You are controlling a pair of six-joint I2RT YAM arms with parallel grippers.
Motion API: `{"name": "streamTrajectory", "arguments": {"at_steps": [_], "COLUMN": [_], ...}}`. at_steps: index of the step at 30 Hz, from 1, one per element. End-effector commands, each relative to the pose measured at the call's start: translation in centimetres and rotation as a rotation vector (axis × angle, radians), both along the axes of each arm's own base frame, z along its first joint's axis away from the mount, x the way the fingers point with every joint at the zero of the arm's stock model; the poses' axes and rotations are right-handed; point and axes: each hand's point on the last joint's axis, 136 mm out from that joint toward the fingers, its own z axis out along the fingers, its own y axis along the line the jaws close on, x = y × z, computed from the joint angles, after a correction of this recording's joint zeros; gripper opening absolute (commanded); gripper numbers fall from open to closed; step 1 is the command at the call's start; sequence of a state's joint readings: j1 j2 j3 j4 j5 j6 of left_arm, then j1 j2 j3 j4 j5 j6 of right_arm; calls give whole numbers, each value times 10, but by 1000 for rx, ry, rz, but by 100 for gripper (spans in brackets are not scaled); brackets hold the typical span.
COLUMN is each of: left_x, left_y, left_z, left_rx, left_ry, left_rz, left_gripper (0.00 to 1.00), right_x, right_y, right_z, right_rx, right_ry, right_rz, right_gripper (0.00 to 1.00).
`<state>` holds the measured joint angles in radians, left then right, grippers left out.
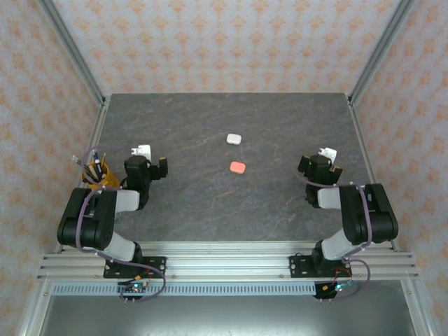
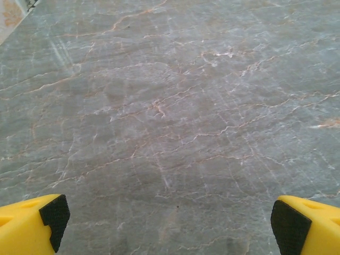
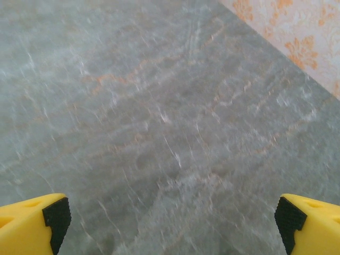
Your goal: Insert wireless bluetooth earbuds into charging case
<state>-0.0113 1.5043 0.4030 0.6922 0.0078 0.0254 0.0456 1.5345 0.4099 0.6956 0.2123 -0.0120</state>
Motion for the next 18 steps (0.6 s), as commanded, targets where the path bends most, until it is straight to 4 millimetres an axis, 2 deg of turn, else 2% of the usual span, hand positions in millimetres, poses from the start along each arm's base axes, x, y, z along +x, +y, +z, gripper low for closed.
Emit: {"name": "streamTrajectory", "arguments": {"at_steps": [1, 18], "left_x": [13, 13], "left_y": [-2, -2], "left_z": [22, 22], "left_rx": [-19, -13], "left_ry": [-89, -82], "left_rz": [-11, -7], "left_gripper": [100, 100], "right_x": [13, 15], "right_y": [10, 14], "right_z": [23, 23], "right_rx": [32, 39], "right_ry": [-92, -102], "right_rz": [62, 95], "right_gripper": [99, 99]}}
